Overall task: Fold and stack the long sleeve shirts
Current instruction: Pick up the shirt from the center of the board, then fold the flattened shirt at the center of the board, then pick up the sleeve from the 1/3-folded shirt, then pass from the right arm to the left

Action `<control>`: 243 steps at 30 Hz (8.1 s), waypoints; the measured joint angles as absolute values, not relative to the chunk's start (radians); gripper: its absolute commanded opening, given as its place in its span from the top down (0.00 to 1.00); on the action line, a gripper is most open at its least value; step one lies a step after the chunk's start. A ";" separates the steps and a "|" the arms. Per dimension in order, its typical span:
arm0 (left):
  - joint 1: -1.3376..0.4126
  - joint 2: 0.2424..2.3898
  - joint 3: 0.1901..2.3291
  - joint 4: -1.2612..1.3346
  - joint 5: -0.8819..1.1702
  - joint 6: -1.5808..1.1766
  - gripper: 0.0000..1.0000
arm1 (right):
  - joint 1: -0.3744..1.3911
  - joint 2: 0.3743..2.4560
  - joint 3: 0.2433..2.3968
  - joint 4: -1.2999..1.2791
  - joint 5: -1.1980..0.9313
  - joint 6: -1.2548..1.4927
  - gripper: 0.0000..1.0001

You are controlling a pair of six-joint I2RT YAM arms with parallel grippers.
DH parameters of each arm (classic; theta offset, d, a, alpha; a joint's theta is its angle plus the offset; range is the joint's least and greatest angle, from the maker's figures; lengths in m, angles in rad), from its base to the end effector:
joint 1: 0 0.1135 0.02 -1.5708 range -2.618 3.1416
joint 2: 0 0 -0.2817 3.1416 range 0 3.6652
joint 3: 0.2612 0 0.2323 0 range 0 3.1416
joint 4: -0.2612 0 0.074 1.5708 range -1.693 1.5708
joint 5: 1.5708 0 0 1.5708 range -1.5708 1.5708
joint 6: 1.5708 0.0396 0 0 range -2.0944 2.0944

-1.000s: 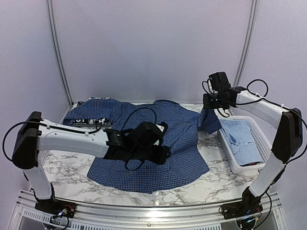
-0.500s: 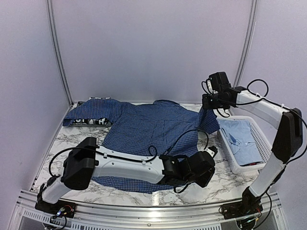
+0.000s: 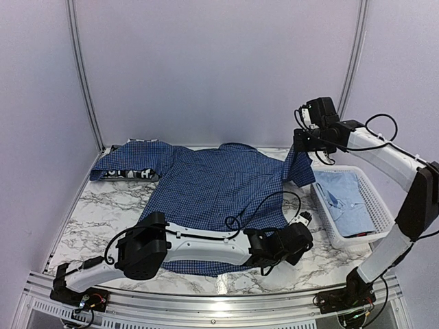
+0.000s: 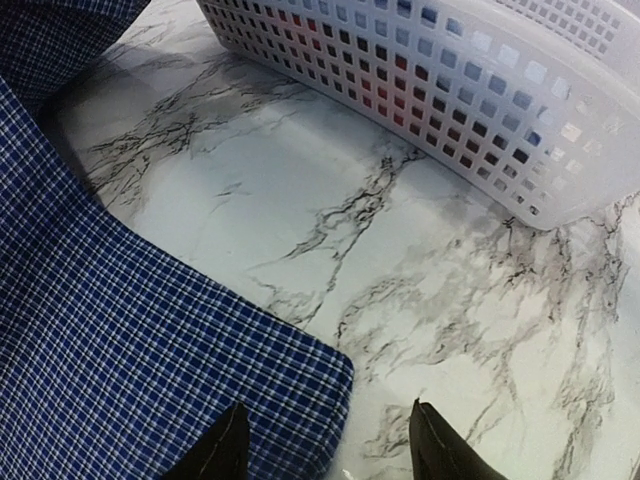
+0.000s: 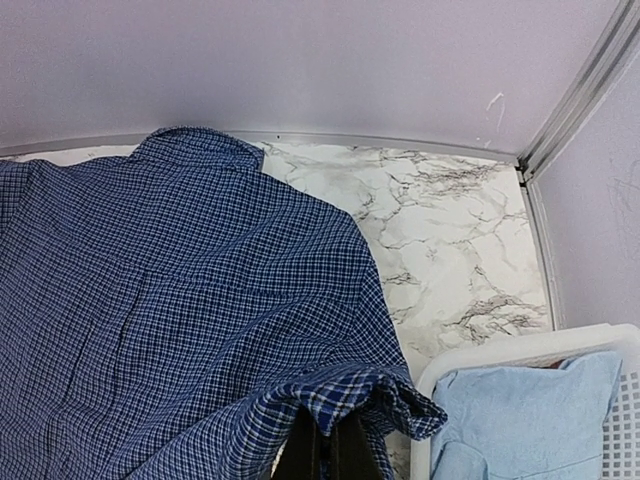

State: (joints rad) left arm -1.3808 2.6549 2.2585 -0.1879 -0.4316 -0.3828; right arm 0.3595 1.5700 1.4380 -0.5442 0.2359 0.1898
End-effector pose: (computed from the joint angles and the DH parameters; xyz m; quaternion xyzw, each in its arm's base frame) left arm 0.1279 -0.5771 0.1533 0.3227 0.8040 -0.2371 0.4396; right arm 0.3195 0.1102 0.3547 -0.0252 0.8964 0.0144 0.4422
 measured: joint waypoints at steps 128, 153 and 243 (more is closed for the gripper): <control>-0.827 2.079 1.329 0.180 0.155 -0.889 0.39 | 0.575 1.993 1.432 -0.313 0.044 0.128 0.68; -0.809 2.191 1.412 0.313 -0.020 -1.170 0.13 | 0.609 1.989 1.416 -0.308 -0.138 0.147 1.00; -0.687 1.872 1.594 -0.049 0.154 -0.772 1.00 | 0.327 1.906 1.382 -0.255 -0.121 0.387 0.49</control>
State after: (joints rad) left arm -0.6868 1.8721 1.5940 -0.0490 0.1543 -0.7715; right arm 0.3267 1.9057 1.3819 -0.2554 -0.1211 0.3866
